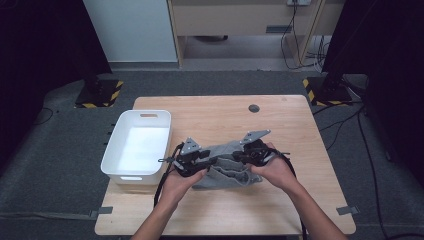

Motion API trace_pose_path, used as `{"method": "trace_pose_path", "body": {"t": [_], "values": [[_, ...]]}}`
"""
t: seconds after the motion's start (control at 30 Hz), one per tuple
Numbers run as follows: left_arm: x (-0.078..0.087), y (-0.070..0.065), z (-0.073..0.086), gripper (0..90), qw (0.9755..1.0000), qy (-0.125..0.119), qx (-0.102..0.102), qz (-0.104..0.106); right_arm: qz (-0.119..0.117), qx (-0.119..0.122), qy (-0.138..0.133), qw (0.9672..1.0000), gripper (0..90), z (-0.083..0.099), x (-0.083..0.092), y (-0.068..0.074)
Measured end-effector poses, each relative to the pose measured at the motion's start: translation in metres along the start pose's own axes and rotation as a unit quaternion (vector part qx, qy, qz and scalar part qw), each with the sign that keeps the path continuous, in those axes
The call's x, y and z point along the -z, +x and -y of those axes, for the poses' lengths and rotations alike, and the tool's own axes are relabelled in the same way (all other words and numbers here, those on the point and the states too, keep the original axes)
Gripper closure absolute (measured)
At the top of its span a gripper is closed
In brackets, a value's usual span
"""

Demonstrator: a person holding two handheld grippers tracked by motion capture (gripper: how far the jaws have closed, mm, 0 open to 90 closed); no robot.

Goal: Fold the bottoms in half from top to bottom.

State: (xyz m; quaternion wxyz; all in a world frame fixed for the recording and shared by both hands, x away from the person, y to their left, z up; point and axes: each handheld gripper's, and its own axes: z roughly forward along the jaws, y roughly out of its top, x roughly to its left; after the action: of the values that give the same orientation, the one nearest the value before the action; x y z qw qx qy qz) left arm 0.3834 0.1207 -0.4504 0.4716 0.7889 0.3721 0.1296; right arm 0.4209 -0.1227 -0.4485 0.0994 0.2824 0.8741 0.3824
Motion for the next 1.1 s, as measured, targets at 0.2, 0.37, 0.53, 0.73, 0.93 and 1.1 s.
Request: {"method": "trace_pose_path", "body": {"t": [0.2, 0.37, 0.53, 0.73, 0.93, 1.1], "values": [[-0.007, 0.003, -0.003, 61.0, 1.0, 0.0, -0.001, -0.001, -0.005, 0.008, -0.001, 1.0, 87.4, -0.001, 0.003, 0.005], [-0.008, 0.005, 0.001, 62.4, 1.0, 0.001, 0.004, 0.001, -0.008, 0.009, -0.005, 0.9999, 87.5, 0.002, 0.009, 0.006], [-0.007, 0.005, 0.001, 63.1, 1.0, 0.0, -0.001, -0.006, -0.011, 0.01, -0.011, 0.9998, 87.5, 0.009, 0.018, 0.009], [-0.012, 0.007, 0.005, 62.9, 0.9999, 0.008, -0.001, -0.01, -0.021, 0.011, -0.018, 0.9996, 87.4, 0.021, 0.025, 0.017], [-0.02, 0.0, 0.02, 62.3, 0.9997, 0.024, -0.008, -0.004, -0.031, 0.016, -0.022, 0.9992, 81.8, 0.032, 0.026, 0.028], [-0.02, -0.006, 0.032, 62.0, 0.9995, 0.029, -0.01, -0.003, -0.023, 0.01, -0.035, 0.9991, 63.1, 0.031, 0.031, 0.029]]}}
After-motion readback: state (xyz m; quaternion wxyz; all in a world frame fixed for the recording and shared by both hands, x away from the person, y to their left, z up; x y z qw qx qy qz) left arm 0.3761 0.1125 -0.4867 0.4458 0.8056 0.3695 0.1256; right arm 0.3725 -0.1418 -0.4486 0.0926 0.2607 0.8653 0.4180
